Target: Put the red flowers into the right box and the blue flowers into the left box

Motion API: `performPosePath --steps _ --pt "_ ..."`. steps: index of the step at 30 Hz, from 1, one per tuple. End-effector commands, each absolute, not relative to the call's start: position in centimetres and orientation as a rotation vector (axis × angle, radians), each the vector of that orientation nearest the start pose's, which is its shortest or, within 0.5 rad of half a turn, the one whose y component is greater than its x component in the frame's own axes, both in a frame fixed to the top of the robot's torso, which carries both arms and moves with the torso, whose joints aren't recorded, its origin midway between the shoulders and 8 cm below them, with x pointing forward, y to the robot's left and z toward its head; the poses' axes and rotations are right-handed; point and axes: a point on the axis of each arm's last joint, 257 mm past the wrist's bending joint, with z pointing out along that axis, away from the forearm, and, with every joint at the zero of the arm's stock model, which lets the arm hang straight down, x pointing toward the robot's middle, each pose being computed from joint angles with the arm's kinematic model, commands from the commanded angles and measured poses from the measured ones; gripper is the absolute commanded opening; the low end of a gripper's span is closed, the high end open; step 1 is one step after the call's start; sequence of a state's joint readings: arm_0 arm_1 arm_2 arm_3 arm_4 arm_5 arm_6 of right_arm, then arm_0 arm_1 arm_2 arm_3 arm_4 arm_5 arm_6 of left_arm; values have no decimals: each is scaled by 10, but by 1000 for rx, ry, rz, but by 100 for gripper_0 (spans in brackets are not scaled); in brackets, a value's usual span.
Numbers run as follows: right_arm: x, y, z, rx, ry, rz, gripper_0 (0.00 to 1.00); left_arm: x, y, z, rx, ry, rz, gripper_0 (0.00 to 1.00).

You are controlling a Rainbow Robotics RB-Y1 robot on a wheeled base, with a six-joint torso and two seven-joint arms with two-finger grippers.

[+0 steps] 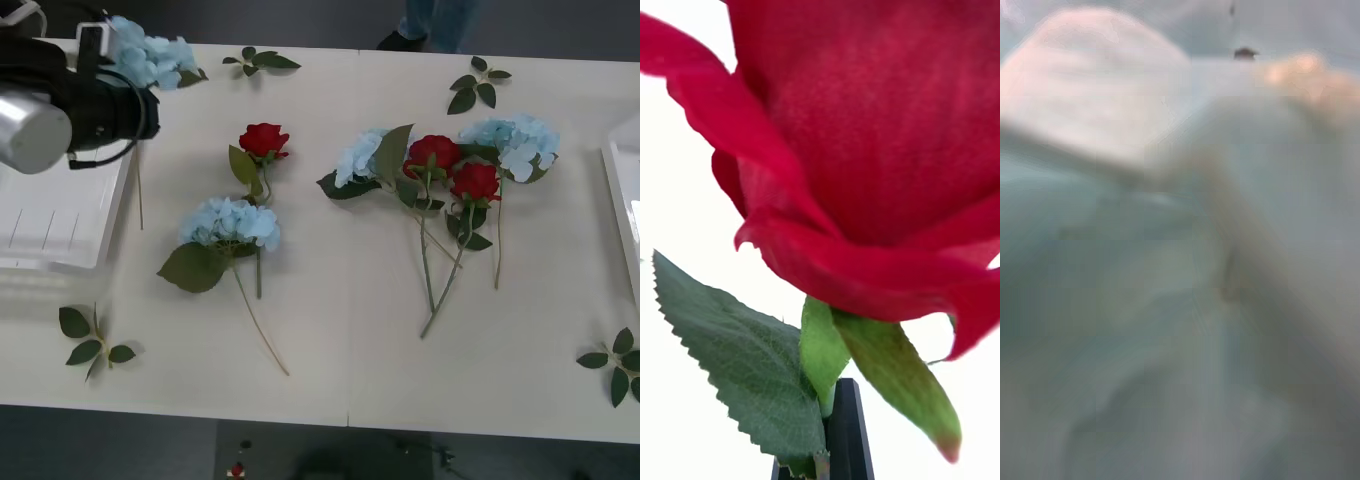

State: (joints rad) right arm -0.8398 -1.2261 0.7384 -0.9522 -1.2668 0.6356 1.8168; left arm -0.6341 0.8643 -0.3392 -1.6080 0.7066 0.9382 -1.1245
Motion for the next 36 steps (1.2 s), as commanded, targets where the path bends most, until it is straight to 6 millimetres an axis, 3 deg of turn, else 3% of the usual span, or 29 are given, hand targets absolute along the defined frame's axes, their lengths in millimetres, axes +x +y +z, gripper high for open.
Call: performPosePath --steps 1,9,14,18,19,20,21,22,23,24,25,26,30,36 --pt "602 -600 -96 -251 2208 -561 0 597 313 -62 146 2026 -49 0" --pt "583 -638 -118 -148 2272 -625 0 560 414 -54 49 2022 105 0" --pt "571 -645 -136 -71 2327 -596 0 542 475 -51 -15 2018 196 0" --pt "569 -644 -144 -44 2345 -579 0 538 510 -51 -31 2031 253 3" --pt "568 -645 -145 -40 2345 -578 0 538 516 -51 -35 2029 256 20" --pt "569 -643 -147 -39 2347 -572 0 538 520 -51 -36 2029 250 55" --pt "569 -643 -147 -36 2347 -570 2 539 523 -52 -36 2029 244 80" --pt "569 -642 -147 -33 2347 -567 17 539 526 -55 -31 2034 241 98" --pt "569 -642 -147 -31 2345 -565 41 540 527 -55 -30 2031 234 100" --pt "570 -641 -148 -32 2344 -561 73 540 528 -58 -22 2033 223 100" --pt "571 -640 -148 -36 2344 -559 92 540 528 -60 -20 2039 213 100" --pt "571 -640 -148 -41 2341 -560 100 540 525 -63 -4 2047 199 100" --pt "572 -637 -148 -59 2341 -559 100 533 494 -76 80 2104 104 100" --pt "576 -628 -149 -77 2341 -537 100 498 394 -92 324 2235 -84 100"
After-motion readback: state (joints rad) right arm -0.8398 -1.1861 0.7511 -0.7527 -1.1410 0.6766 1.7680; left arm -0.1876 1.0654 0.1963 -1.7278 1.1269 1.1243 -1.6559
